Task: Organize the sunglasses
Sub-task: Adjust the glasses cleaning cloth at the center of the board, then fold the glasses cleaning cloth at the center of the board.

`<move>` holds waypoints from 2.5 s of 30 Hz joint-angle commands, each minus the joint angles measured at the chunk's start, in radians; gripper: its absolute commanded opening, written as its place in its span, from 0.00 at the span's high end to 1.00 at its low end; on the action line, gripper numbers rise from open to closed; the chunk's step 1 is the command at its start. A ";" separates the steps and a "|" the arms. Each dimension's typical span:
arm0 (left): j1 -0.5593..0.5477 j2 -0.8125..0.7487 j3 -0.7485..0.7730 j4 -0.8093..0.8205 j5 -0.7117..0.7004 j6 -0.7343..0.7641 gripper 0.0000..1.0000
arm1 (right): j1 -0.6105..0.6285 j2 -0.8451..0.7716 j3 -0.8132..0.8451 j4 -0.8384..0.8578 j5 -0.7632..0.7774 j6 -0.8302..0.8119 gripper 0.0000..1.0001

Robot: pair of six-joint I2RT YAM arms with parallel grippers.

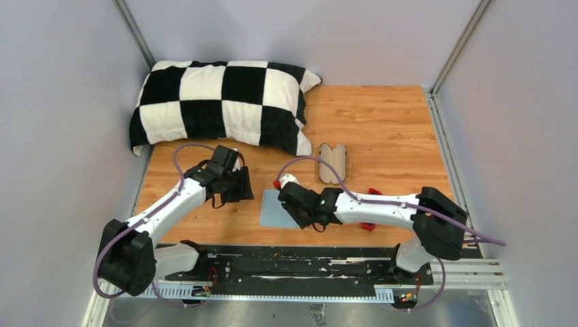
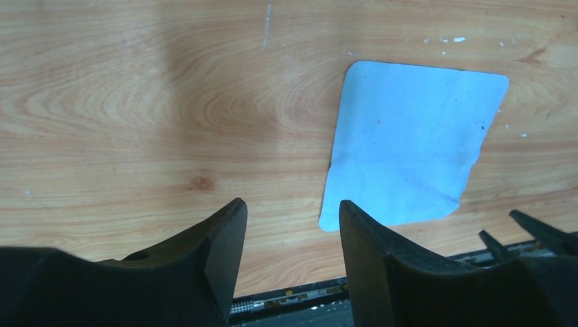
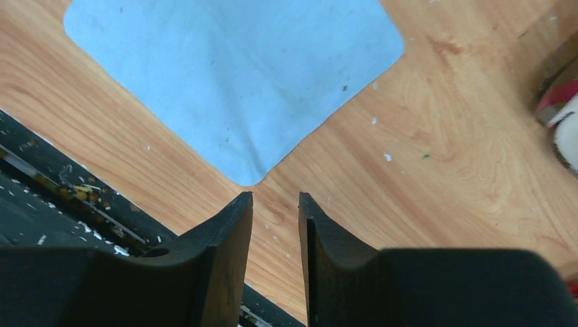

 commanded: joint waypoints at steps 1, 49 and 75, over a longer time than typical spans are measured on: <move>0.006 0.036 0.059 0.026 0.083 0.095 0.42 | -0.126 -0.053 0.000 0.010 -0.069 0.049 0.65; -0.084 0.510 0.210 0.185 0.026 0.171 0.74 | -0.379 0.060 0.010 0.133 -0.199 0.171 0.71; -0.084 0.478 0.213 0.135 0.057 0.184 0.98 | -0.379 0.094 0.063 0.104 -0.193 0.141 0.68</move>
